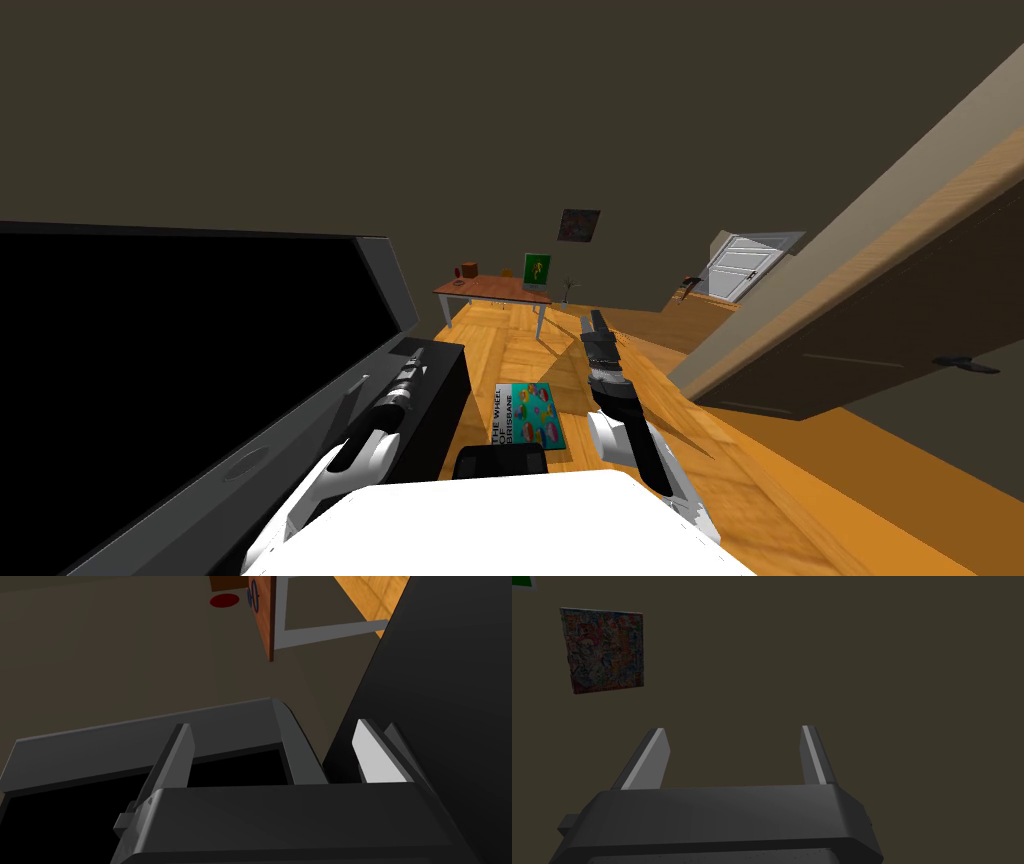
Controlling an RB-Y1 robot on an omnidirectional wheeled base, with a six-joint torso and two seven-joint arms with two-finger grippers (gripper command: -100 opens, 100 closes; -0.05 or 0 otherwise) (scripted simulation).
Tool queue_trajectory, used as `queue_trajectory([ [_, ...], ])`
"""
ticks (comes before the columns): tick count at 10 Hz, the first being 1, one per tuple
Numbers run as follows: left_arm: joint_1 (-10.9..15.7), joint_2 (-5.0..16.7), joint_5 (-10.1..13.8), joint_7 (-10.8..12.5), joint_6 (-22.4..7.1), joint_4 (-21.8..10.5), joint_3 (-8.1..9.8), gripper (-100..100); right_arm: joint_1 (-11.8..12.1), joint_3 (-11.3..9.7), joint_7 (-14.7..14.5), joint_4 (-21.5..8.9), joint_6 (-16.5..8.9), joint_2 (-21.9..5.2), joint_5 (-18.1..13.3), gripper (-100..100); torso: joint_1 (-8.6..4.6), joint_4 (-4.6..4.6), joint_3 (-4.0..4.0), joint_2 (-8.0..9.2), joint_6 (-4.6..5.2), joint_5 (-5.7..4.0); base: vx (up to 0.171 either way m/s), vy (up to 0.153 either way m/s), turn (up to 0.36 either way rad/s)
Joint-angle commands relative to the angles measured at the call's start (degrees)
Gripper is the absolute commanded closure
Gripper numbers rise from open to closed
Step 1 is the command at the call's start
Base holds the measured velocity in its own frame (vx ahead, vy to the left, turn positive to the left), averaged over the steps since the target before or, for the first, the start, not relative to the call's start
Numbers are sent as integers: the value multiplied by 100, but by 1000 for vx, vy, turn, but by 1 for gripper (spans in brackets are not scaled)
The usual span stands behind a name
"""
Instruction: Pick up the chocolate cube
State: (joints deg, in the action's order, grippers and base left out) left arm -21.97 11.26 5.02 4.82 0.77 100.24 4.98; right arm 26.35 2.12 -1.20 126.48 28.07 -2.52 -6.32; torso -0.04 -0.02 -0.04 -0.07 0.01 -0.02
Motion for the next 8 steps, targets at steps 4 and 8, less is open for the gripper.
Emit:
queue_trajectory([
  [4, 86, 66, 40, -34, -213, -248, 57, -100, 0, 0, 0, 0, 0, 0, 0, 0, 2, 0, 0, 0, -1, 1, 16, -8, -1],
  [8, 86, 66, 40, -34, -213, -248, 57, -100, 0, 0, 0, 0, 0, 0, 0, 0, 2, 0, 1, 1, 0, 1, 14, -6, -5],
])
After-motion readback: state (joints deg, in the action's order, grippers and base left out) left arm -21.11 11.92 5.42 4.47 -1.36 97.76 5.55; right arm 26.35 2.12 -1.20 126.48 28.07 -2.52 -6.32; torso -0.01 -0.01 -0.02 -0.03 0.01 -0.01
